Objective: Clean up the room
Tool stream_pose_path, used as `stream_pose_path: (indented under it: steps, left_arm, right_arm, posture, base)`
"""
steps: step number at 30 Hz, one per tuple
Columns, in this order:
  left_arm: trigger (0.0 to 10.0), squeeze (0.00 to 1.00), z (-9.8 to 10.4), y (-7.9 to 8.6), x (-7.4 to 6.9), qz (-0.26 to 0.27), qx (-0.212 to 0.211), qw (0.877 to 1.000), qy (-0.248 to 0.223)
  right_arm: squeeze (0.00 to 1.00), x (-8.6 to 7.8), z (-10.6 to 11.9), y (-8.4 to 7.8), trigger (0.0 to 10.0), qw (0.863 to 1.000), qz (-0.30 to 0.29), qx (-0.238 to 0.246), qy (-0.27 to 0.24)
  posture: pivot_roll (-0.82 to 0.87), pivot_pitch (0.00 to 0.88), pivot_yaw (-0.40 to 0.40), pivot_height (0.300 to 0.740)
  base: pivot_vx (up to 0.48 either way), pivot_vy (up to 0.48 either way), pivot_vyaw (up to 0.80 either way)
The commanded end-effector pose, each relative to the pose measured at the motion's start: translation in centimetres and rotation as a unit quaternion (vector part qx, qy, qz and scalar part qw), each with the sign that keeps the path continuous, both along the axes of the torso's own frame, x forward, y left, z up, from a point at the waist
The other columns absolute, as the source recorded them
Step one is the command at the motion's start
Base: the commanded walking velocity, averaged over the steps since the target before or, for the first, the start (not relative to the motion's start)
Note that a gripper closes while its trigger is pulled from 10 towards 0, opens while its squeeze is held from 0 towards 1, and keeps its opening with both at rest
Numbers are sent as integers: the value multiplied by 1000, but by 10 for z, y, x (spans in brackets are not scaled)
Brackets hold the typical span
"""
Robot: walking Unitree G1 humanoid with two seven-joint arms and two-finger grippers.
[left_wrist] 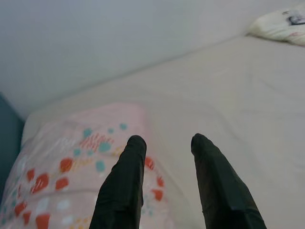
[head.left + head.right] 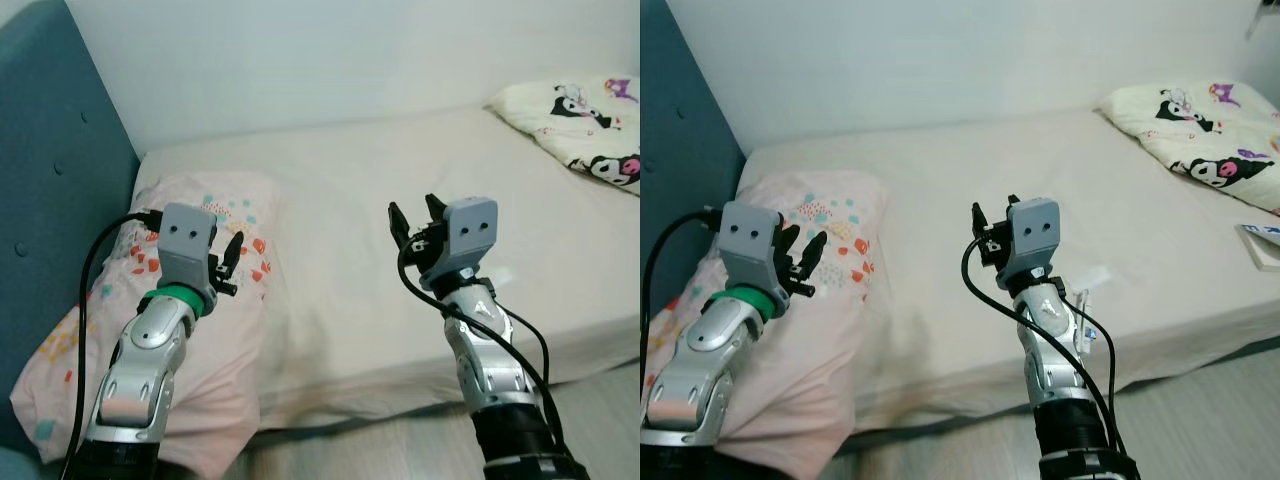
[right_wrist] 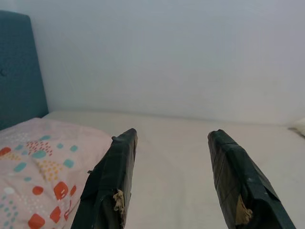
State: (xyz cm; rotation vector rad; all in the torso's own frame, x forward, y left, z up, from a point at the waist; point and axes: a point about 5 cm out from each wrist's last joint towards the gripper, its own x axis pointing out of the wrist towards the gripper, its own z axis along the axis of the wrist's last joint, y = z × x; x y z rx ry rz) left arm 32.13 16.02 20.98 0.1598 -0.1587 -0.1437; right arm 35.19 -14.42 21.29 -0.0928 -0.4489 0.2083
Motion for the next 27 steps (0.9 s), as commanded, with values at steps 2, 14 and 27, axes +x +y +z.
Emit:
stream_pose_path:
  steps: [2,14,27]
  left_arm:
    - [10000,0,-14,-1,-2,-7,8,1000,23]
    - [10000,0,-26,-10,-4,-46,1,998,48]
    - [10000,0,-22,-14,-2,-28,36,999,6]
  right_arm:
    - [0,-2,-14,-1,10000,1000,-3,4,19]
    - [0,-1,-28,3,10000,998,-15,21,51]
    - [0,-8,-36,14,10000,997,8,51,49]
  posture:
    - [-88,68,69,730]
    - [-87,52,71,740]
    - [-94,42,76,740]
  base:
    - [0,0,0]
    - [0,0,0]
    - [169,0,320]
